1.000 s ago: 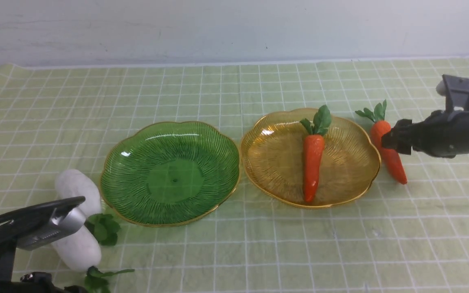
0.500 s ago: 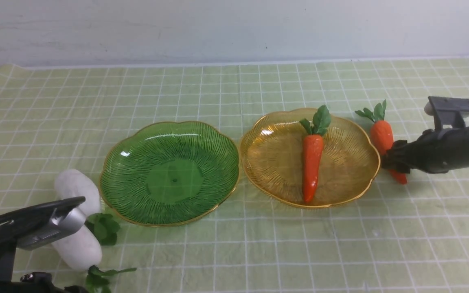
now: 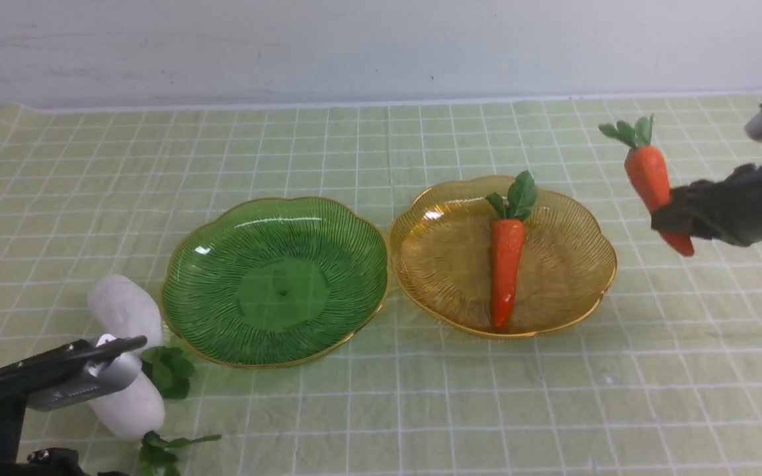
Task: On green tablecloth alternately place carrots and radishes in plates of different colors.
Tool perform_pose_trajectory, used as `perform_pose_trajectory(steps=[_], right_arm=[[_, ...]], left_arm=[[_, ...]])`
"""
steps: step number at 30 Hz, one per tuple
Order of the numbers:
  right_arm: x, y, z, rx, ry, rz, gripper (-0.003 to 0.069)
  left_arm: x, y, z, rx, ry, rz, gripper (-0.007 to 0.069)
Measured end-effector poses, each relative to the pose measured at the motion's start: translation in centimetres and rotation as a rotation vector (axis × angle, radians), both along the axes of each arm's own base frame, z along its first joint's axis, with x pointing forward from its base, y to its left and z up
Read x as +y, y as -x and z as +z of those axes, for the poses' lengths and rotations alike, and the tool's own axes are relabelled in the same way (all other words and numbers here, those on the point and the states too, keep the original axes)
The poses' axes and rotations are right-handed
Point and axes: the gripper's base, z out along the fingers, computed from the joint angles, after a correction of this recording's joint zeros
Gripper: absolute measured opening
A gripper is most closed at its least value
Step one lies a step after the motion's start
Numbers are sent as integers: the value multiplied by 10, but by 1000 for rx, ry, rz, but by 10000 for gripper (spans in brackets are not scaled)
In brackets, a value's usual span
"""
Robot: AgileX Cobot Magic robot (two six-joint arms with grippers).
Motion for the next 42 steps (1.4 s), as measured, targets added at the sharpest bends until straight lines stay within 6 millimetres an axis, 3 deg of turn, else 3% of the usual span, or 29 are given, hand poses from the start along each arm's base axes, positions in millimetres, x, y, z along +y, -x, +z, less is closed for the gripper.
perform_pose_trajectory(steps=[7,13,19,24,29,34,35,36,38,41,42], right_arm=[[41,2,-4,29,-48,125,211],[54,2,-10,44,-53,153,254],[62,5,-16,127,-130,156,508],[62,10,-10,217,-249,191,559],[50,3,19,233,-329,241,480],[44,14,42,250,-199,257,274],[44,23,51,258,-113,278,190],[44,24,53,253,-112,279,190],[47,46,73,257,39,300,57],[50,64,89,241,109,302,13],[52,79,97,237,152,303,-3]], left_arm=[[1,-2,1,-23,-6,17,13],[1,-3,0,-26,-10,17,13],[3,-4,0,-41,-39,18,13],[6,-3,-2,-40,-84,8,17],[8,-3,-3,-38,-103,5,39],[9,-3,-4,-31,-113,14,73],[9,-3,-4,-26,-113,22,85],[9,-3,-4,-25,-114,24,87],[10,-3,-4,-16,-119,36,113],[11,-3,-5,-10,-122,46,133],[11,-3,-5,-7,-128,49,145]])
